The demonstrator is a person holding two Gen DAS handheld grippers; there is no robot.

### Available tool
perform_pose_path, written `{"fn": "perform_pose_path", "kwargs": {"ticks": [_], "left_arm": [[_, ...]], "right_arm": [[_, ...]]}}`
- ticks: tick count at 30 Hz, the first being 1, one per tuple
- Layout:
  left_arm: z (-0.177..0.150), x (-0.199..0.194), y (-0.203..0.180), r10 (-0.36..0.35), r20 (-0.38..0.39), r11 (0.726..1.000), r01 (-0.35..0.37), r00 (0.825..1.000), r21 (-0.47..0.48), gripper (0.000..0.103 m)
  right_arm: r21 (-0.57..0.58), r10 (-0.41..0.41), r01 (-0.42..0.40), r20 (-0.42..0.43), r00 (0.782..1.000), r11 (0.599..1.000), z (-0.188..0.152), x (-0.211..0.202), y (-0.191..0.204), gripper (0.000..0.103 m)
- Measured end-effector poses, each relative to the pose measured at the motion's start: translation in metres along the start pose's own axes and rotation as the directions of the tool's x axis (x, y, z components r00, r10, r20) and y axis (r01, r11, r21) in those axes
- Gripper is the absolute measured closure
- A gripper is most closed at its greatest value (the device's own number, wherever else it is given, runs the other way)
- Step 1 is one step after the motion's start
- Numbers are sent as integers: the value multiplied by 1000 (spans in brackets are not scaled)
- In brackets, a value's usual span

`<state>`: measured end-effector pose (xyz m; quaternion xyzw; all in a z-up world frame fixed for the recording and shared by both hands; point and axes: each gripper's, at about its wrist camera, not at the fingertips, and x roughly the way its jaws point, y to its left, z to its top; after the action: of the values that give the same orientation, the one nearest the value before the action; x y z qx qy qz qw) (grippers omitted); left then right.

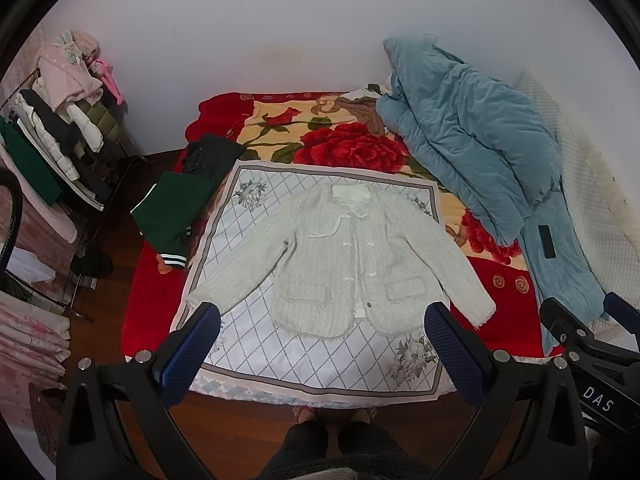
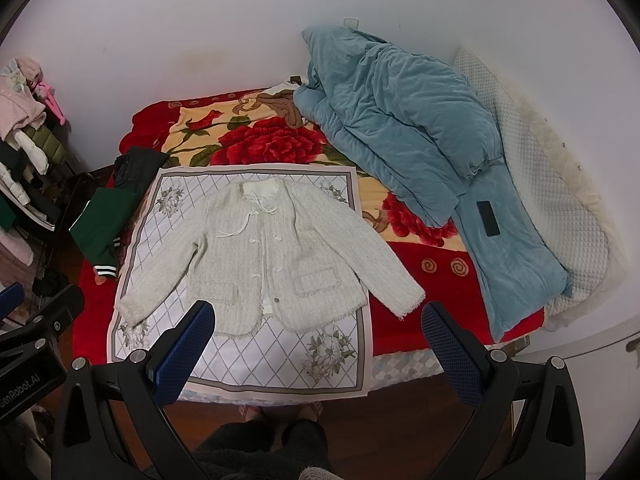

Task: Fold large clothes

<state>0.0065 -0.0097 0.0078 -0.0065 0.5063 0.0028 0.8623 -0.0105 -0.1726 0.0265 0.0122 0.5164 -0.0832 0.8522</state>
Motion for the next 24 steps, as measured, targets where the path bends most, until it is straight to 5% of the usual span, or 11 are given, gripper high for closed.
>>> {"fn": "perform_pose_path", "kwargs": {"ticks": [24], "left_arm": [[4, -5, -3, -5, 4, 1000, 5, 1000, 2, 0]], "right_arm": [[-1, -3, 3, 1, 1000, 1000, -6, -9, 3, 0]]}}
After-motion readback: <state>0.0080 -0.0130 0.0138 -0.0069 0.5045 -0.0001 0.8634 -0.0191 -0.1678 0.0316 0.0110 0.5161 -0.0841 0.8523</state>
